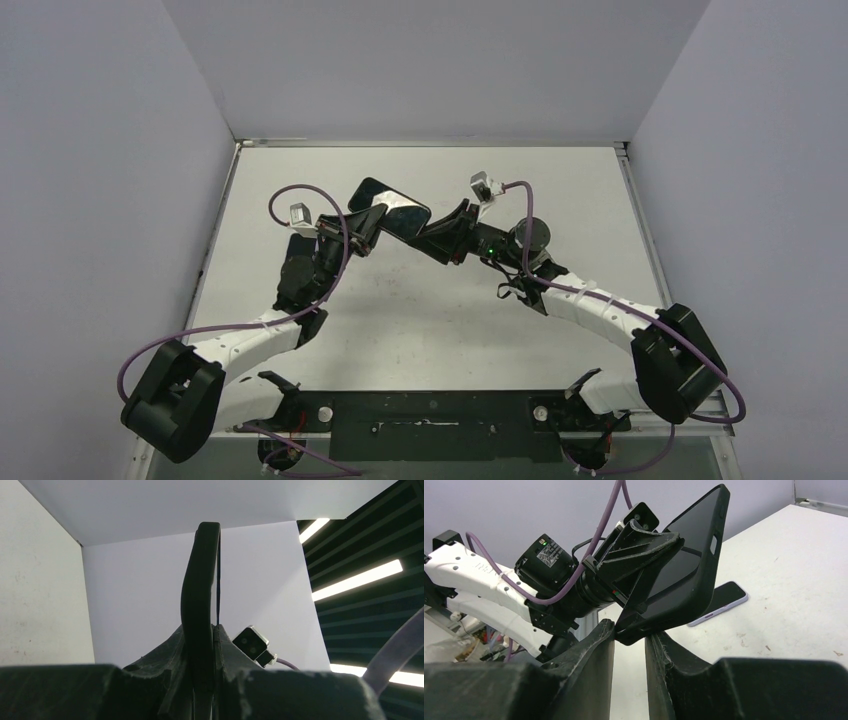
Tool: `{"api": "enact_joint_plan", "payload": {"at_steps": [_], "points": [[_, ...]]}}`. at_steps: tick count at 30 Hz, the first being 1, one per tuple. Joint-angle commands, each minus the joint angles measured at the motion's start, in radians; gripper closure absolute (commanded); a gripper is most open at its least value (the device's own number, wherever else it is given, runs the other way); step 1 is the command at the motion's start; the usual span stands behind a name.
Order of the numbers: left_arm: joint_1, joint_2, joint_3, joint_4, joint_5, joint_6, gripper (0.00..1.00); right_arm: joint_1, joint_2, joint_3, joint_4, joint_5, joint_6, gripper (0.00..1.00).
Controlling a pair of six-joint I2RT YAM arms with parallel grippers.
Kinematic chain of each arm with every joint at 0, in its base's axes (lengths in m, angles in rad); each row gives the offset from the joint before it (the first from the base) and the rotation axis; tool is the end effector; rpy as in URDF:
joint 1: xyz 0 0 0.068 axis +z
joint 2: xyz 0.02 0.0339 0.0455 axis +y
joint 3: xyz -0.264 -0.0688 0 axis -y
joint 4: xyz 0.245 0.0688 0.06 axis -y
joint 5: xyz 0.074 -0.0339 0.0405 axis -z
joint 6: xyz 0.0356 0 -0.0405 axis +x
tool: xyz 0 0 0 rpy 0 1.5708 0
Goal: Take the phone out of the phone case
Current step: Remove the phone case from the phone.
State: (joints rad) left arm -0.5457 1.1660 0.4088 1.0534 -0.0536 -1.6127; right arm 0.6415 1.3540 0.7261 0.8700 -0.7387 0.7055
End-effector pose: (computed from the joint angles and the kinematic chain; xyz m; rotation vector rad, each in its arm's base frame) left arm 0.2062 -0.1230 0.2635 -0.8147 1.2719 -1.7783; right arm 0.2213 0.1952 0.3000 -0.6614 1.4532 1.5731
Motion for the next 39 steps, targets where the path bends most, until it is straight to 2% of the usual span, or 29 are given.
{"api": "enact_joint_plan", "payload": {"at_steps": [1, 13, 20, 26, 32, 36, 39], "points": [[-0.028, -0.004, 0.071, 0.027, 0.164, -0.021, 1.0, 0.024, 0.011, 0.042, -0.009, -0.058, -0.193, 1.0], [-0.03, -0.015, 0.088, 0.006, 0.214, -0.023, 1.0, 0.024, 0.016, 0.105, -0.164, -0.03, -0.471, 1.0], [-0.028, -0.023, 0.089, 0.001, 0.225, -0.027, 1.0, 0.025, 0.023, 0.117, -0.19, -0.047, -0.557, 1.0], [-0.028, -0.022, 0.091, 0.008, 0.239, -0.013, 1.0, 0.035, 0.027, 0.14, -0.264, -0.002, -0.642, 1.0], [-0.004, -0.026, 0.083, 0.007, 0.286, 0.039, 1.0, 0.031, 0.008, 0.107, -0.278, 0.07, -0.655, 1.0], [0.082, -0.039, 0.068, -0.002, 0.374, 0.138, 1.0, -0.002, -0.021, 0.043, -0.26, 0.052, -0.589, 1.0], [0.162, -0.041, 0.077, -0.037, 0.486, 0.215, 1.0, -0.017, -0.059, -0.003, -0.261, 0.031, -0.552, 0.89]]}}
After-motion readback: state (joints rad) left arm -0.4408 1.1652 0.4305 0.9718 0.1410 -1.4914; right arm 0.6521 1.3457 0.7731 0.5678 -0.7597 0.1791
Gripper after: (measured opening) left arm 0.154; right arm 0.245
